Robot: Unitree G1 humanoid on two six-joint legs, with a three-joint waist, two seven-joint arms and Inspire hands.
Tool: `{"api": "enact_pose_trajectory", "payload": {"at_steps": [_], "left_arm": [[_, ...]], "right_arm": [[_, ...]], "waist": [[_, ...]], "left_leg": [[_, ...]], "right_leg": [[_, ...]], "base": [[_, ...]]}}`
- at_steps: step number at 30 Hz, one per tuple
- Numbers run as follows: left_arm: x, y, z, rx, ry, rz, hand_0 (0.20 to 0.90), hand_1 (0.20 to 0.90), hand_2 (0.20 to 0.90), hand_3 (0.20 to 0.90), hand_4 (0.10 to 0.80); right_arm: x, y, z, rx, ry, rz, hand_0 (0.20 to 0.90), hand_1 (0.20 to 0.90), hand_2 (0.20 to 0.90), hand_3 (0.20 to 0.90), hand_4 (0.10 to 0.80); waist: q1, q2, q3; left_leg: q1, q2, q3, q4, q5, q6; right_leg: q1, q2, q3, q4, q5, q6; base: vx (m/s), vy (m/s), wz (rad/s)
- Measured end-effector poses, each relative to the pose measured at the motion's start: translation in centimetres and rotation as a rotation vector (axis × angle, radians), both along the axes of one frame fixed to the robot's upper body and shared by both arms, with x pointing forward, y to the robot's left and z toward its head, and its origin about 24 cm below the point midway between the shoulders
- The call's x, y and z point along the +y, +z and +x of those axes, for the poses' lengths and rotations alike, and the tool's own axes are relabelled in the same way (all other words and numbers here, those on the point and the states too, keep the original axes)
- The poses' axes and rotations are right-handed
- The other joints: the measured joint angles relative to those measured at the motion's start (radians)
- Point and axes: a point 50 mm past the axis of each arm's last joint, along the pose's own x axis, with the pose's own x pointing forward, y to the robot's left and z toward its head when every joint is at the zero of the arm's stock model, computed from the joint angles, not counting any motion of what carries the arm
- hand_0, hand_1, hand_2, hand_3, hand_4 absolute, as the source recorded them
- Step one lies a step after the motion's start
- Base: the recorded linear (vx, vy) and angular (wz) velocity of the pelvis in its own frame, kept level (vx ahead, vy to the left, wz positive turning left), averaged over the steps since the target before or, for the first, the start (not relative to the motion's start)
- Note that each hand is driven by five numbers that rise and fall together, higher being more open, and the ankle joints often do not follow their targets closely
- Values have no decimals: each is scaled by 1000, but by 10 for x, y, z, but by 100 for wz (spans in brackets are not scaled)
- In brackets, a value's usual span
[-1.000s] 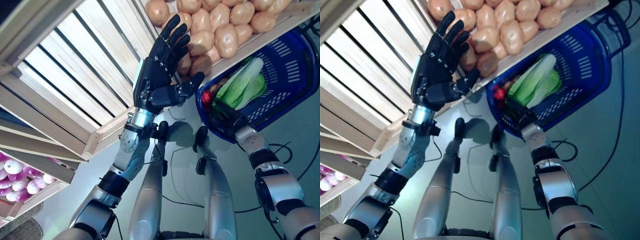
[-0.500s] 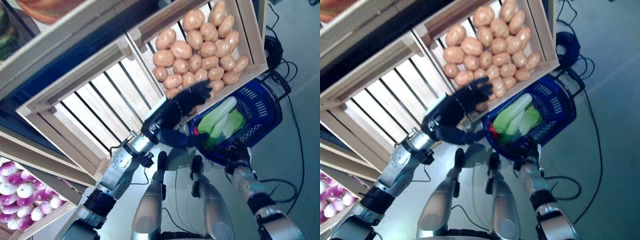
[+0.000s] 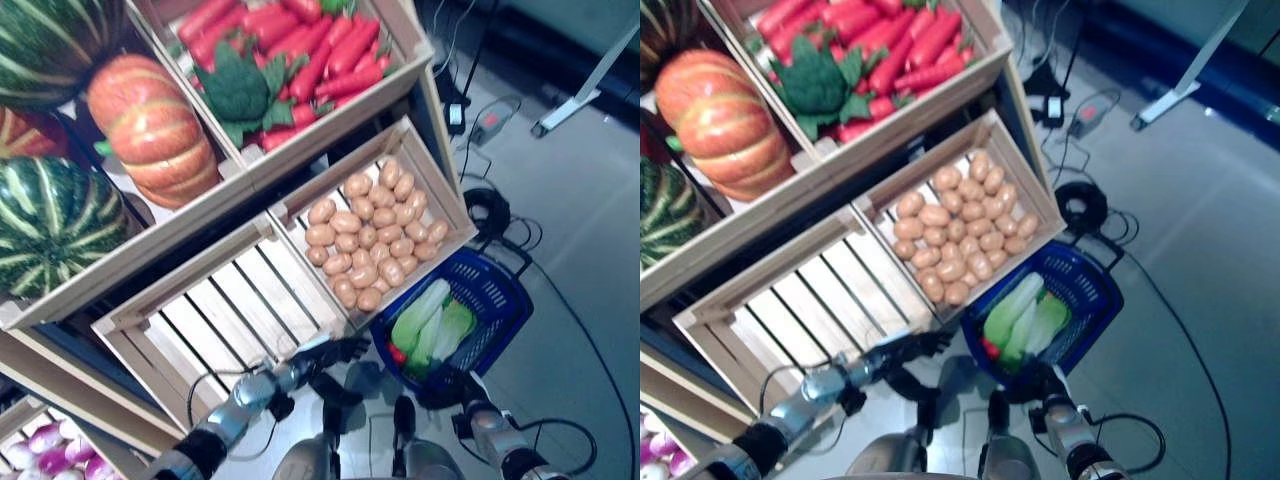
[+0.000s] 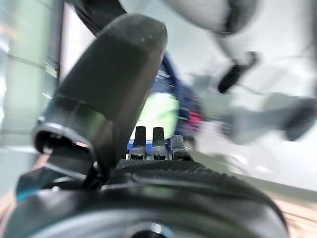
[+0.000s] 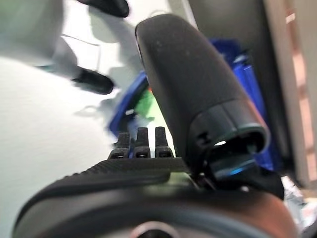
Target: Put vegetables into the basket
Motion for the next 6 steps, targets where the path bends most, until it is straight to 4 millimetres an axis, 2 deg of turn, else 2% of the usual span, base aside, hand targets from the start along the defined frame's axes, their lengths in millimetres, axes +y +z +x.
{"api": "enact_pose_trajectory", "payload": {"at_steps": [4,6], "left_arm": [[25,-37,-42,199,97,173,900,900,900,900,800],[32,-47,-58,266,171,214,900,900,900,900,800]], "right_arm": [[5,-15,-36,122,-44,21,900,900,900,900,800],[6,-17,-42,136,-39,19,900,900,900,900,800]], "waist": [[-17,-19,-54],[-20,-22,-83]], "left_leg": [[35,2,10,-1,-16,0],[48,2,24,-7,-21,5]], "right_leg": [[30,0,9,0,-9,-1],[38,0,25,0,-7,1]], "base": [[114,35,-9],[87,29,-19]]}}
